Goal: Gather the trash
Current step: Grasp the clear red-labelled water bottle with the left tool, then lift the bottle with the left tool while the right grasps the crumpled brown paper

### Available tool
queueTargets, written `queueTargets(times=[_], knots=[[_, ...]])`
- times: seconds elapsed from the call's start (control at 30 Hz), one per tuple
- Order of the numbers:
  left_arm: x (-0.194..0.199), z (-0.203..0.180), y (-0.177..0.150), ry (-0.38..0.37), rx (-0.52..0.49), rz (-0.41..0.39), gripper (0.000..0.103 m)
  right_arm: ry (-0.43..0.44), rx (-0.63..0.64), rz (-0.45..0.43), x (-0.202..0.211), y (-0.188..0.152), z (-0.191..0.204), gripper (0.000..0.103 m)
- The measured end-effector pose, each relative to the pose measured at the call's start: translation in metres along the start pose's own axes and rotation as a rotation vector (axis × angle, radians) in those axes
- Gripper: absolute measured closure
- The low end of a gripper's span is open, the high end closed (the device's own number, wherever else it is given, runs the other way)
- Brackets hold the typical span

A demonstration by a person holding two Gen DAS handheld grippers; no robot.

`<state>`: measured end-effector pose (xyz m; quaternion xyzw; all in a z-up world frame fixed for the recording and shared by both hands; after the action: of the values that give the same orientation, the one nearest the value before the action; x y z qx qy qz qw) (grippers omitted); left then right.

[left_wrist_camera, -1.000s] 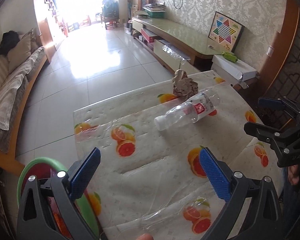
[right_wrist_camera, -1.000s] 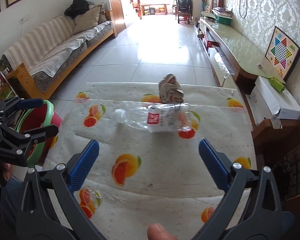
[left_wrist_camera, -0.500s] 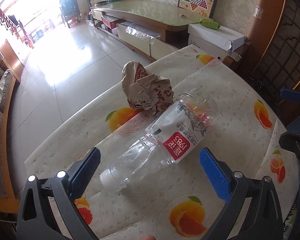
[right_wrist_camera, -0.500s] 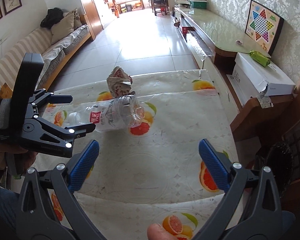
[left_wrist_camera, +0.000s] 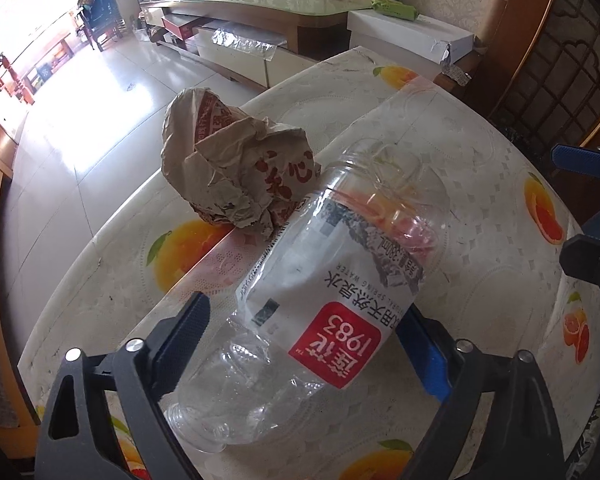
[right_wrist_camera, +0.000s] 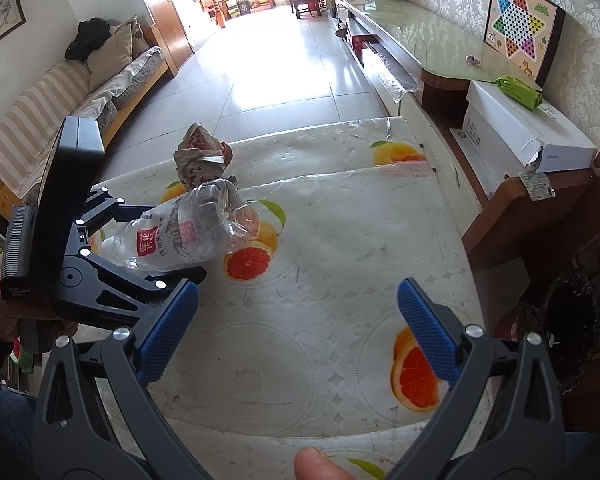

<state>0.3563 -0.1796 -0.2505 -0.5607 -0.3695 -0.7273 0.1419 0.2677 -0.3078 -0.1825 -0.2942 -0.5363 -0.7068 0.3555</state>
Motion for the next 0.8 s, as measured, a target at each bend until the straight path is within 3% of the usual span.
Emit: queueTargets(times=[0.3,0.57,0.8], knots=[[0.016,-0.006,-0.023,-0.014,0.041,-0.017,0.046,0.004,0.035,-0.026,-0.003,0.018,0.015,0.005],[0.05,0.026,-0.07,-0.004,0.247,-0.065,0.047,0.042,0.094,-0.036,-0.019,0.041,0.05,0.005],[0.075,0.064,-0.113,0.051,0.374,-0.079,0.047,0.081,0.157,-0.022,-0.048,0.055,0.095,0.005]])
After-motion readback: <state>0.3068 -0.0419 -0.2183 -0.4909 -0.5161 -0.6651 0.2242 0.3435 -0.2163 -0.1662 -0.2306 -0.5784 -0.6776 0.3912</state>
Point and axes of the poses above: each gripper's, at about its wrist camera, not at the fingertips, and x roughly against the way its jaws point, z to its left, y to its top, the point moved 7 cm from there along -x, roughly the way its jaws point, and after that the axes turned 5 degrees about y, right-handed, at the moved point
